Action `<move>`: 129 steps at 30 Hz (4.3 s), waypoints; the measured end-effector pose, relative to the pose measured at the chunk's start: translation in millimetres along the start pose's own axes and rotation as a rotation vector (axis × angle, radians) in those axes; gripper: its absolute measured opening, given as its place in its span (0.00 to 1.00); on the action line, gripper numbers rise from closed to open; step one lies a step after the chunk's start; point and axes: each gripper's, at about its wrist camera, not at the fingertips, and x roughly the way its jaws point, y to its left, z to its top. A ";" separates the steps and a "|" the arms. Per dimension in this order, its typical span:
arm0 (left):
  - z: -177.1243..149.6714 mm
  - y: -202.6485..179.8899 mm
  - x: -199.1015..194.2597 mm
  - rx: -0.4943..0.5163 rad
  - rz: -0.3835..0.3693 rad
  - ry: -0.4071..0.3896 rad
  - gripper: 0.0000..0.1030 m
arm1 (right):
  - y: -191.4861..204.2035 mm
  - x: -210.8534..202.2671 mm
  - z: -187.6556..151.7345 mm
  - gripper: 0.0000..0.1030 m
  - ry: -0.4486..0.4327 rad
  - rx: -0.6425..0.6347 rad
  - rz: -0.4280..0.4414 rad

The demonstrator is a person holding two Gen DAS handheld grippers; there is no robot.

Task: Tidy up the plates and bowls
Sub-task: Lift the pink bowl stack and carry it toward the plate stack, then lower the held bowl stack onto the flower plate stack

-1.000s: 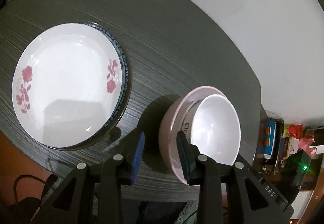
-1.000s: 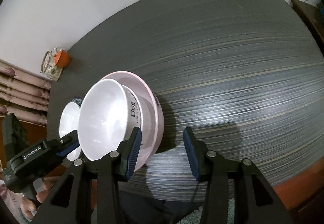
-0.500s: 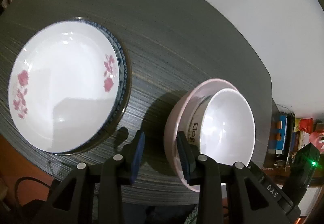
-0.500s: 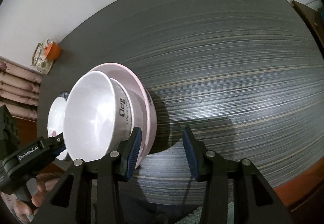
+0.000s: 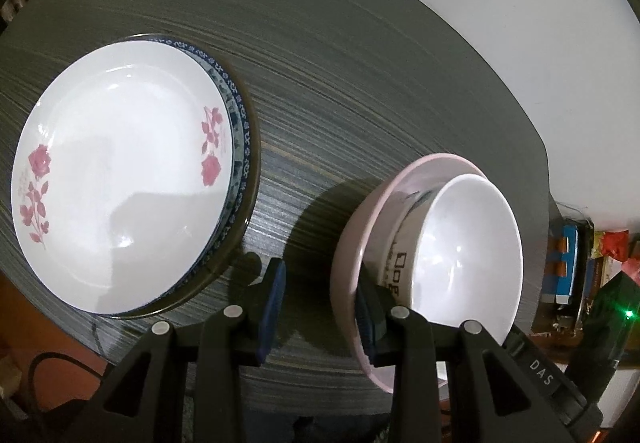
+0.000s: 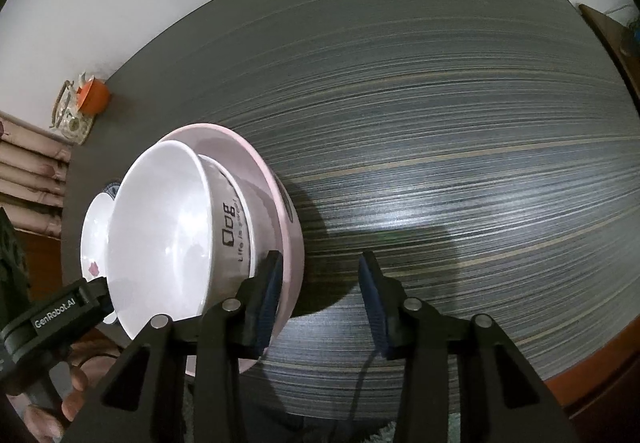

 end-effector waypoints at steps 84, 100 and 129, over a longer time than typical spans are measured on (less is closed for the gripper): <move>-3.8 -17.9 -50.7 0.123 0.026 -0.162 0.06 | 29.9 -35.6 3.5 0.13 -0.088 -0.053 0.070; 10.7 54.0 -102.2 0.027 0.085 -0.257 0.06 | 115.6 -24.7 5.4 0.13 -0.065 -0.189 0.130; 38.4 150.8 -93.6 -0.096 0.128 -0.224 0.06 | 182.0 19.3 -19.4 0.13 0.008 -0.280 0.112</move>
